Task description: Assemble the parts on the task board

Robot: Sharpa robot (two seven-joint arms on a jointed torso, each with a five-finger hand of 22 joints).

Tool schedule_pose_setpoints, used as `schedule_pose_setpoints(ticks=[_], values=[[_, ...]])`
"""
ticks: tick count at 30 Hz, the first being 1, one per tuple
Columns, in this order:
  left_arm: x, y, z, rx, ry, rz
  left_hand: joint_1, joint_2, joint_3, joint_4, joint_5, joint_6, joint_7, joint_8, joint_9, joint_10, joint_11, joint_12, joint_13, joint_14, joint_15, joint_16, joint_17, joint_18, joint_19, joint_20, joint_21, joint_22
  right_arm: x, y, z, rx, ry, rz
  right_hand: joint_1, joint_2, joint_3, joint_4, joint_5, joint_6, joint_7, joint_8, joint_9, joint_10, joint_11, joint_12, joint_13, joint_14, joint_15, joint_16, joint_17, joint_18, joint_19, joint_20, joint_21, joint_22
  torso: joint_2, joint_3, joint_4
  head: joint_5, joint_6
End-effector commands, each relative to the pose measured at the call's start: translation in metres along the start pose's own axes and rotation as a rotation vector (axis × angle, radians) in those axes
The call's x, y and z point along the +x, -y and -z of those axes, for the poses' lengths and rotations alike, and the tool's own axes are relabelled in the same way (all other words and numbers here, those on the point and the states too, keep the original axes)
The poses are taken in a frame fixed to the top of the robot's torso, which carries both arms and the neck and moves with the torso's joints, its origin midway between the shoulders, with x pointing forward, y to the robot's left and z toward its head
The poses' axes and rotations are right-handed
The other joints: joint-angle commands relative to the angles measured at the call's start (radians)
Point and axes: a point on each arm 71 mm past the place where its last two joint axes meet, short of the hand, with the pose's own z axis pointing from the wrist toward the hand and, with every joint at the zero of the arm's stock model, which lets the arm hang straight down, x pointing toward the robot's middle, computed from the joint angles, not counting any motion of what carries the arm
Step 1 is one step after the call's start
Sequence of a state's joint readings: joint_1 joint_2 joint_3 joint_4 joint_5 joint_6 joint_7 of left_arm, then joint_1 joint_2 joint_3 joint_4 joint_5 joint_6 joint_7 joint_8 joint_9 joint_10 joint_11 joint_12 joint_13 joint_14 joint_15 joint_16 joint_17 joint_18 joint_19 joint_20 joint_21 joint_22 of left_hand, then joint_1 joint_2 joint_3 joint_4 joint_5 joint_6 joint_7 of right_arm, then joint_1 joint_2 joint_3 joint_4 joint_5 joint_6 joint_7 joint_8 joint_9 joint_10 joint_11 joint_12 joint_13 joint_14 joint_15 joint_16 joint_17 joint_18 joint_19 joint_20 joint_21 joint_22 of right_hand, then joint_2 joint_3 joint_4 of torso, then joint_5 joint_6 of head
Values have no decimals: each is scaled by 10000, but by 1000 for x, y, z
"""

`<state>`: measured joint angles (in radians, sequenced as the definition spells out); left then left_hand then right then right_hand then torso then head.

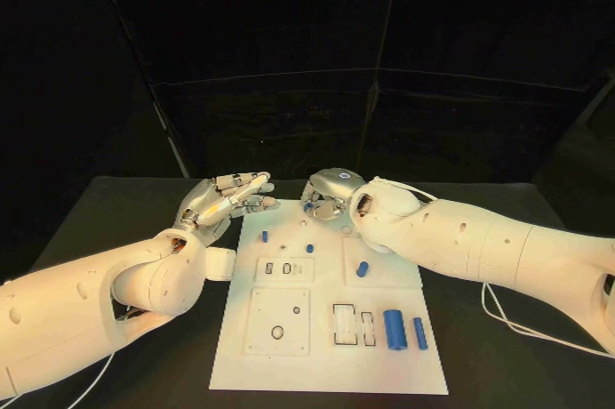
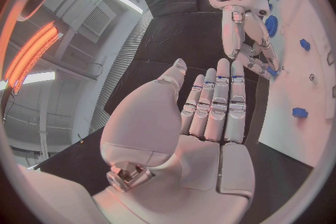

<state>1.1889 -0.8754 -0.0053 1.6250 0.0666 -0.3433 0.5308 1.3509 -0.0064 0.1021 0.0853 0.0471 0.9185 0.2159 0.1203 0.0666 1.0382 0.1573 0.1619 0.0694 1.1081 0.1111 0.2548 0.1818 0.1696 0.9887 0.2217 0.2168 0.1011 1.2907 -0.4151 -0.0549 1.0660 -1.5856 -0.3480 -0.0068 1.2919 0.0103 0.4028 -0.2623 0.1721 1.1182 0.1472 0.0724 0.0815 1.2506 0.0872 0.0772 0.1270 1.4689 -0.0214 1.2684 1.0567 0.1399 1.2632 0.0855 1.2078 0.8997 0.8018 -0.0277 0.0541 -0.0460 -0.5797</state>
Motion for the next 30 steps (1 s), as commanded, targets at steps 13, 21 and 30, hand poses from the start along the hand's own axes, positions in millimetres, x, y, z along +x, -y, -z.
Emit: schedule_pose_setpoints(ticks=[13,21,30], values=[[0,2,-1,95,-86,-26,-126,13,3,-59,42,25,52,-41,-16,1,65,-60,-11,74,8,57,13,134,86,19,-42,-20,0,-1,0,99,-90,291,-304,-341,53,222,-175,-682,269,-133,-134,-688,57,-179,-143,206,262,-19,-167,-73,-292,149,-157,-341,34,-4,15,10,22],[-1,2,-1,80,-79,-32,-130,12,1,-70,42,14,58,-55,-18,-14,70,-74,-14,70,10,58,17,133,91,20,-51,-25,-1,0,0,283,13,287,-370,-817,-309,499,-250,-2028,368,-109,-152,-2400,345,-87,-604,-69,479,-644,-1167,201,-1072,416,-1115,-1809,46,-7,10,-3,21],[-5,3,-1,96,-5,-79,-137,12,-2,-80,42,1,63,-69,-20,-29,76,-88,-17,65,14,58,22,132,96,21,-60,-31,-14,9,25,300,732,55,-306,-833,-542,709,-126,-1836,366,-12,-83,-2277,325,204,-569,-40,467,-642,-1190,187,-958,413,-1116,-1782,32,-1,-26,-39,79]])
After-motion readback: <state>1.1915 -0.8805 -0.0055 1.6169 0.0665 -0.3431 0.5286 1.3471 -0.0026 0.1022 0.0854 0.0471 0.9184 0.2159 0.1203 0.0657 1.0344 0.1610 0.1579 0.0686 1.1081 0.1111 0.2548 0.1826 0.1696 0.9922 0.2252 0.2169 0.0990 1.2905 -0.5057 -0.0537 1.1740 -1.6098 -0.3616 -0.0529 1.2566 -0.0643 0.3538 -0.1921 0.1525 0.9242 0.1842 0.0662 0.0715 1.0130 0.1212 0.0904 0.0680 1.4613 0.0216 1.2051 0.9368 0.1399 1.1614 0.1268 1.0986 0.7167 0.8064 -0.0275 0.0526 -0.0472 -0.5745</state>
